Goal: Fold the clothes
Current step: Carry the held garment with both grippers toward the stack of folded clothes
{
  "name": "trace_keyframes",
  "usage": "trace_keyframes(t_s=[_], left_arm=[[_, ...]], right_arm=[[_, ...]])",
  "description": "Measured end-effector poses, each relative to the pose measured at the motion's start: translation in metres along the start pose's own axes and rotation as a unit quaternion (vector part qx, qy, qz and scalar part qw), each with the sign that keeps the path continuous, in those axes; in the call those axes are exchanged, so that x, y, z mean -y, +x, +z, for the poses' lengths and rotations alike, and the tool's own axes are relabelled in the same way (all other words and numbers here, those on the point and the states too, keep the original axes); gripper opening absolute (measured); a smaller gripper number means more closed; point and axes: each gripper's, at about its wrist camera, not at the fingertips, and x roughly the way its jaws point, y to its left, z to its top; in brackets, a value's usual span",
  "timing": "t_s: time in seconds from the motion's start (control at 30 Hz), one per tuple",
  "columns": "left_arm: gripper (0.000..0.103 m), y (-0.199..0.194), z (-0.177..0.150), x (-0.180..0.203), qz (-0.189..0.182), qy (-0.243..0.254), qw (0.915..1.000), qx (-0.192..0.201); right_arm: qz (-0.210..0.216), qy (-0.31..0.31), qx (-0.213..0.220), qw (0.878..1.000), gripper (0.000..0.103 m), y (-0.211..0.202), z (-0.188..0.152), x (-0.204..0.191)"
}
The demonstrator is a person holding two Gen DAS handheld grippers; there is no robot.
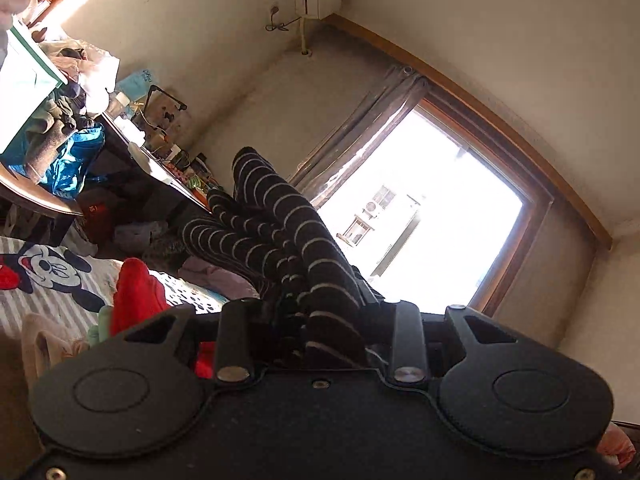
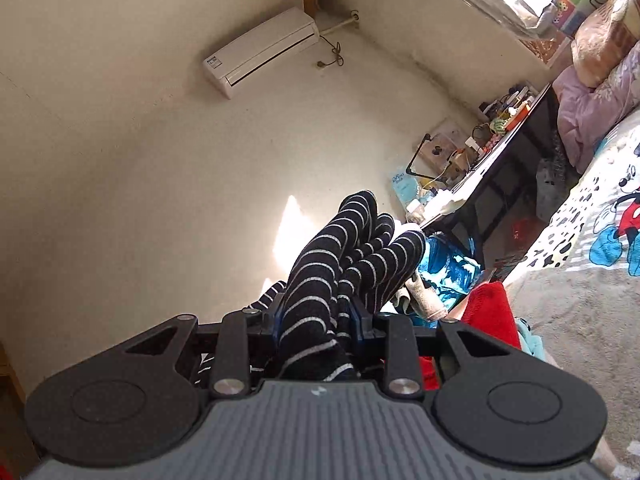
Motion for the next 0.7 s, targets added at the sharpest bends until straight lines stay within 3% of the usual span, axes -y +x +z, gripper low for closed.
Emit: trace_keyframes(t_s=[0.13, 0.2, 0.3, 0.37, 0.5, 0.57, 0.63, 0.7], left_arm=[[0.032, 0.015, 0.001, -0.011, 0.008, -0.001, 1.0000, -0.002], [0.034, 0.022, -0.005, -0.016, 0.041, 0.006, 0.9989, -0.024], [0.038, 0.030, -0.024, -0.034, 0.178, 0.012, 0.9806, -0.081], [0.043, 0.025, -0.029, -0.041, 0.181, -0.005, 0.9810, -0.071], [0.044, 0.023, -0.024, -0.020, 0.211, 0.064, 0.9741, -0.052], [0.044, 0.023, -0.022, -0.012, 0.220, 0.092, 0.9704, -0.038], [0.044, 0.023, -0.023, -0.004, 0.240, 0.132, 0.9616, -0.018], [0.044, 0.018, -0.026, 0.003, 0.228, 0.158, 0.9608, -0.001]], right_arm=[[0.007, 0.012, 0.001, 1.000, 0.032, 0.005, -0.007, 0.019], [0.009, 0.016, 0.011, 1.000, 0.032, 0.005, -0.011, 0.027], [-0.101, 0.026, -0.010, 0.994, 0.039, 0.013, -0.028, 0.051], [-0.162, 0.004, -0.036, 0.986, 0.044, 0.021, -0.041, 0.061], [-0.173, -0.056, -0.004, 0.983, 0.047, 0.009, -0.041, 0.031], [-0.203, -0.114, 0.008, 0.972, 0.047, 0.008, -0.038, 0.012], [-0.228, -0.177, 0.010, 0.957, 0.047, 0.010, -0.038, -0.005], [-0.245, -0.251, 0.014, 0.936, 0.047, 0.011, -0.045, -0.027]])
